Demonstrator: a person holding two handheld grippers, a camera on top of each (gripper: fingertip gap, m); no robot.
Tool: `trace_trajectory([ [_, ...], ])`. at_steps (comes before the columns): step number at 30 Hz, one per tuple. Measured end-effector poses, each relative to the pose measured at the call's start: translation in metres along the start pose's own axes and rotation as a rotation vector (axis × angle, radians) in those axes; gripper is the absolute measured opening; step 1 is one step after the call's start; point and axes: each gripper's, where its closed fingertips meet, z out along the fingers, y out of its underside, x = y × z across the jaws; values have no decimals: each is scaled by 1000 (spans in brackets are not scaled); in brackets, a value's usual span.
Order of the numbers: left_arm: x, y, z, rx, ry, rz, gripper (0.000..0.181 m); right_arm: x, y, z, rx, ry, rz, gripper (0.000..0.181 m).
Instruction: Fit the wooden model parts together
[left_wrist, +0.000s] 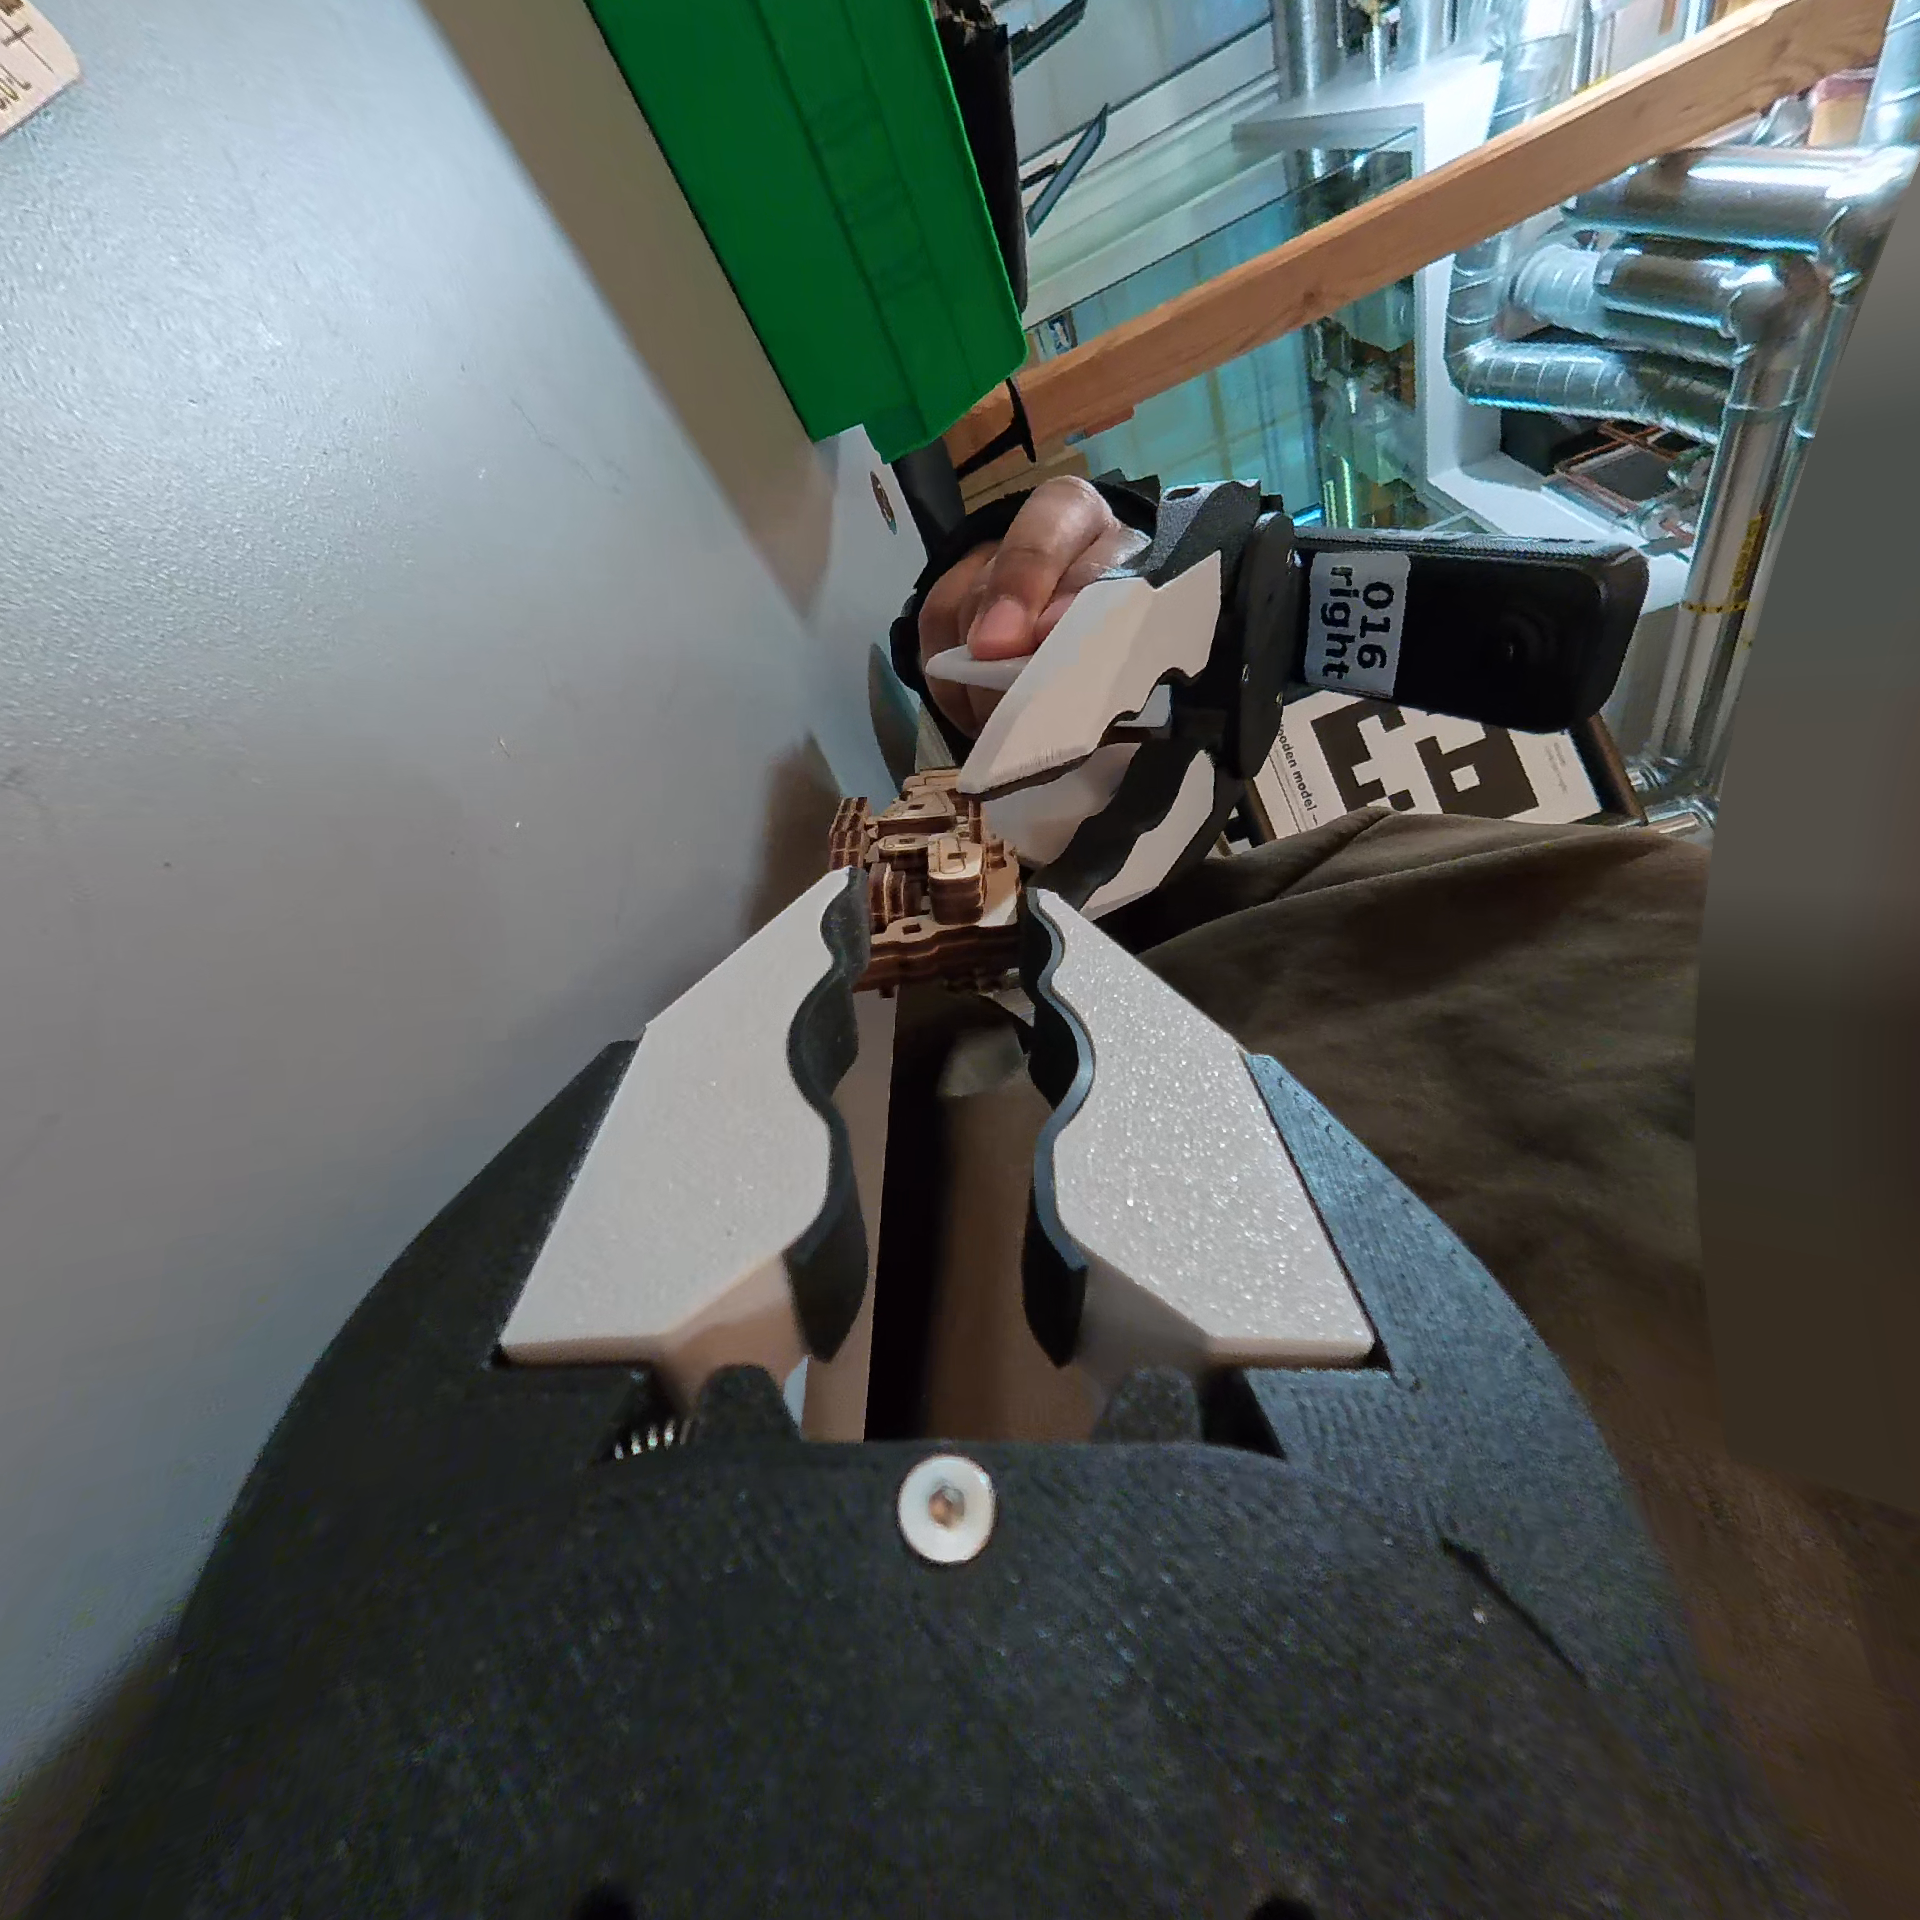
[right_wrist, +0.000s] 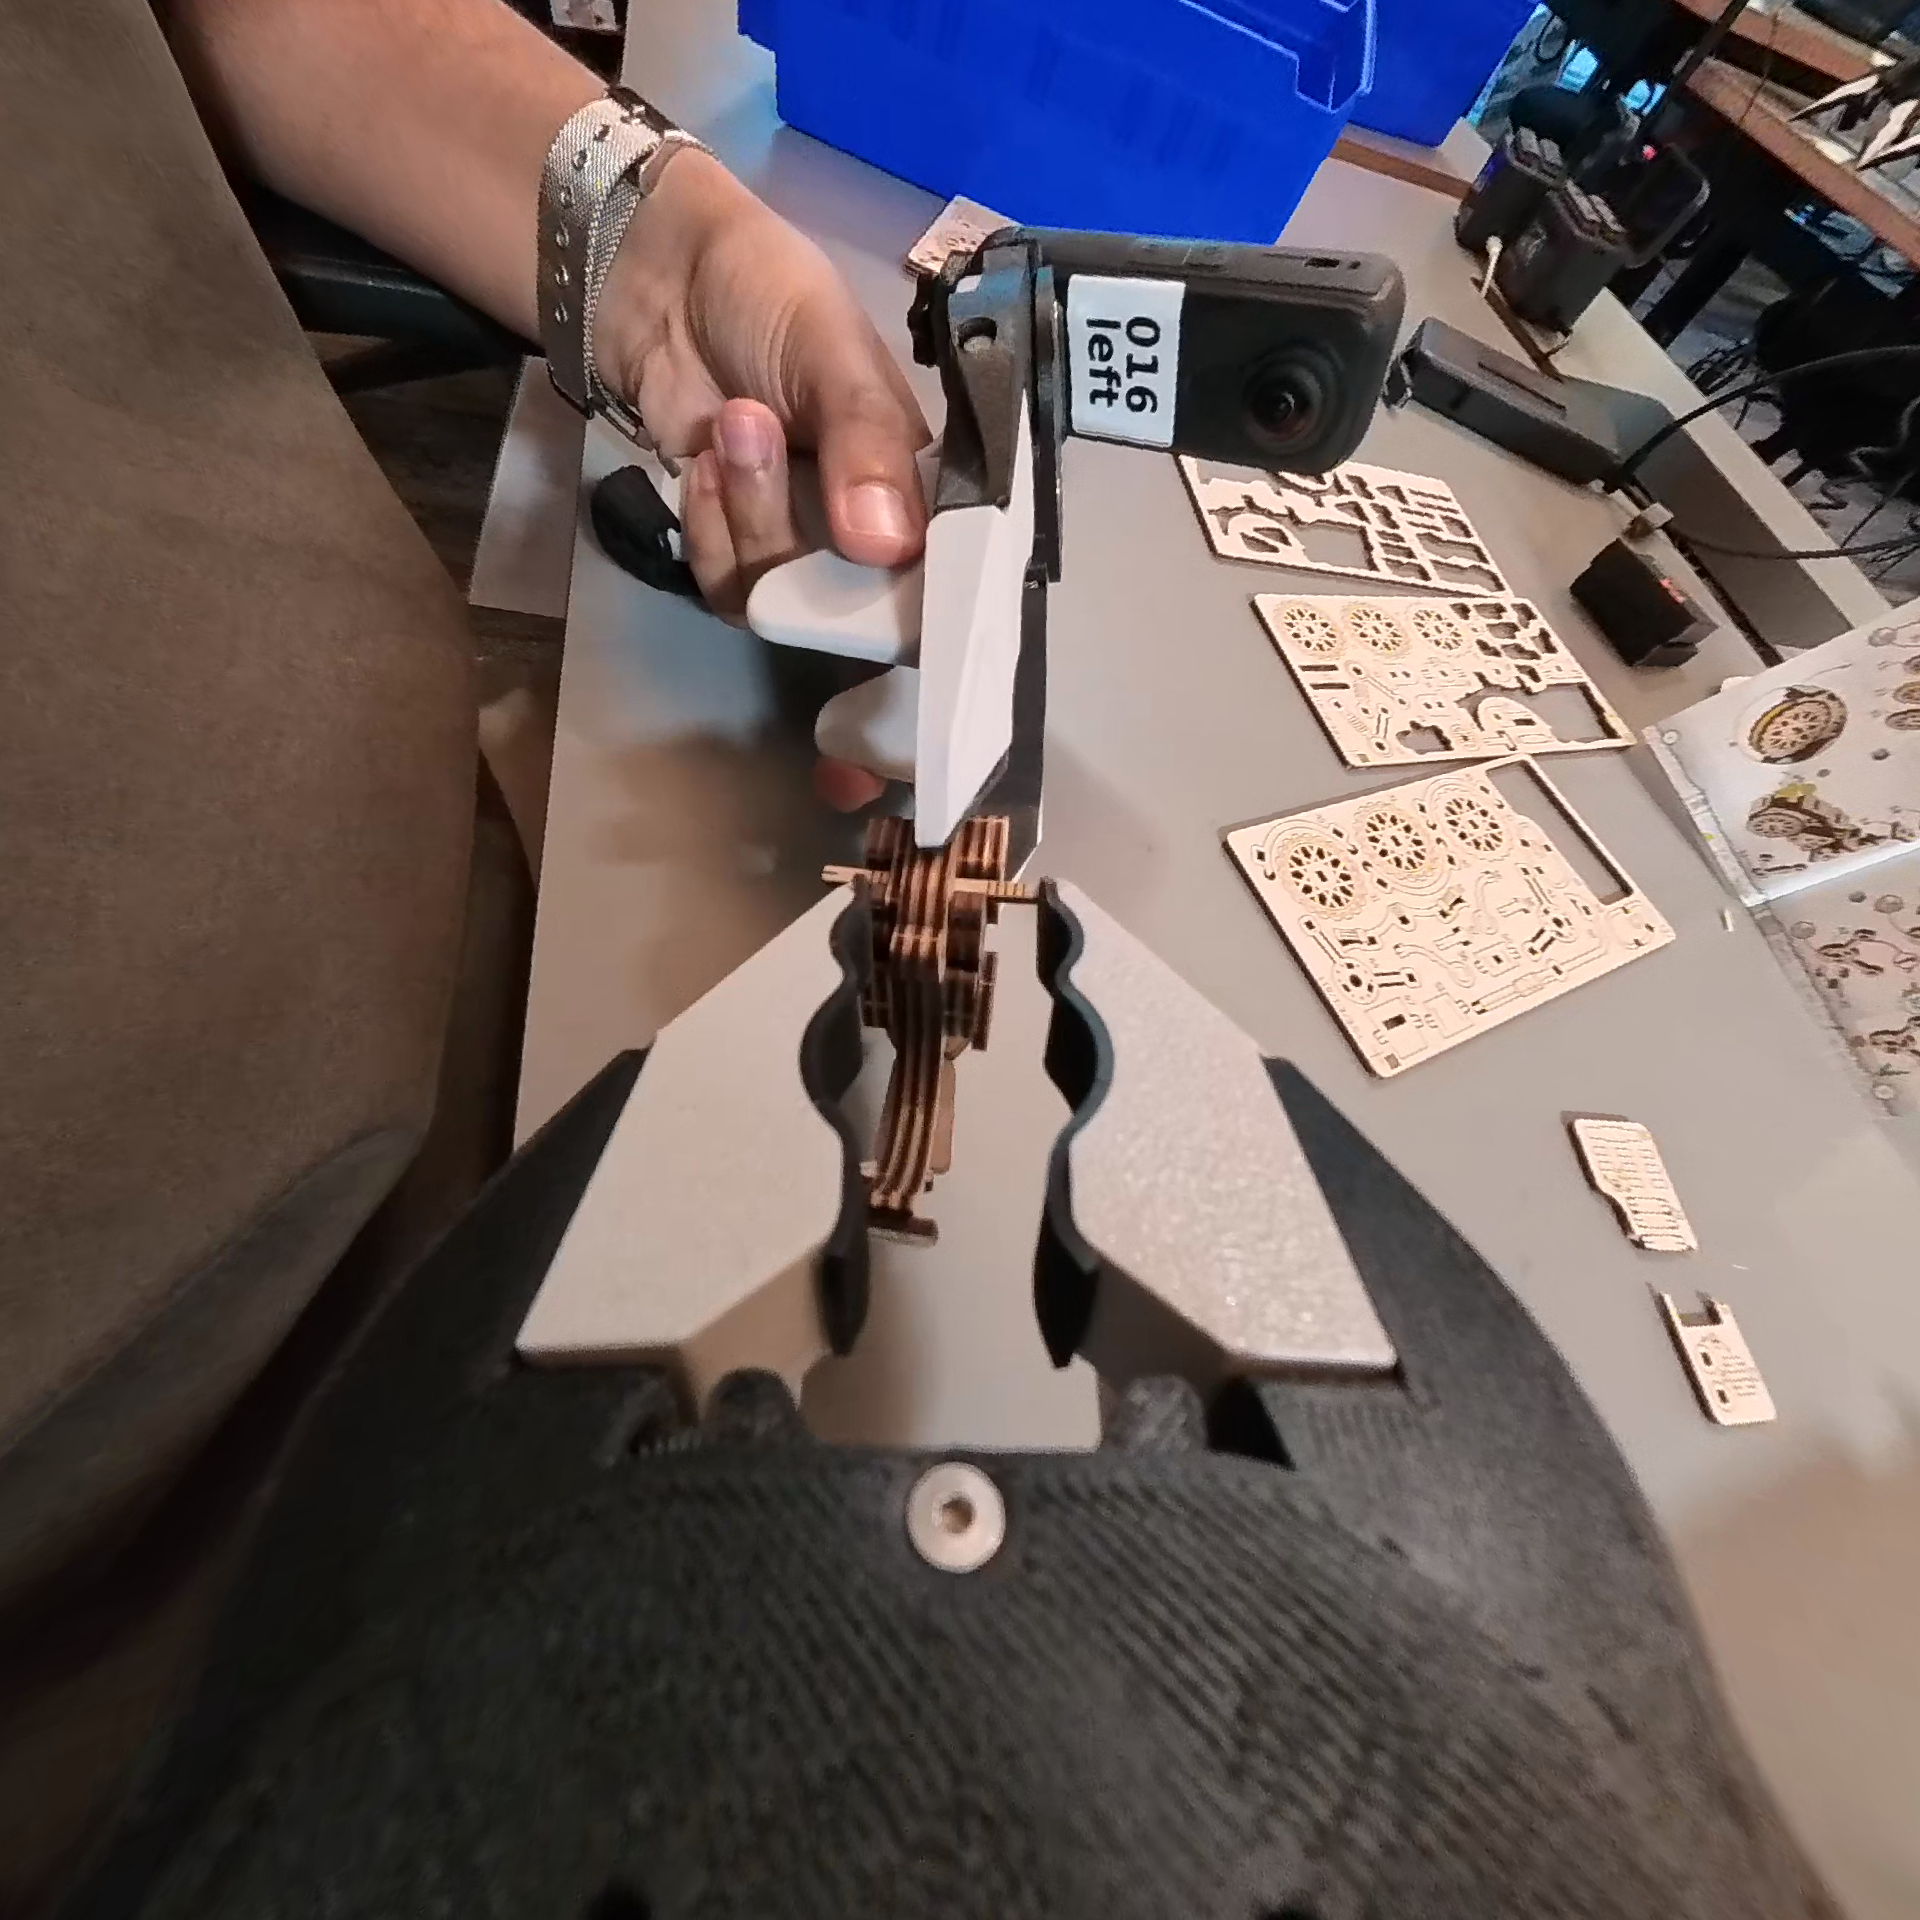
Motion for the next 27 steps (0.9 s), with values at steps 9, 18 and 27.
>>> trace_trajectory([
  [9, 0, 0, 0, -2, 0, 8, 25, -1, 1, 1, -3, -2, 8, 31],
  [18, 1, 0, 0, -1, 7, 2, 25, 0, 0, -1, -5, -14, 18, 31],
  [27, -1, -9, -5, 44, 13, -25, 25, 3, 0, 2, -2, 52, -23, 56],
])
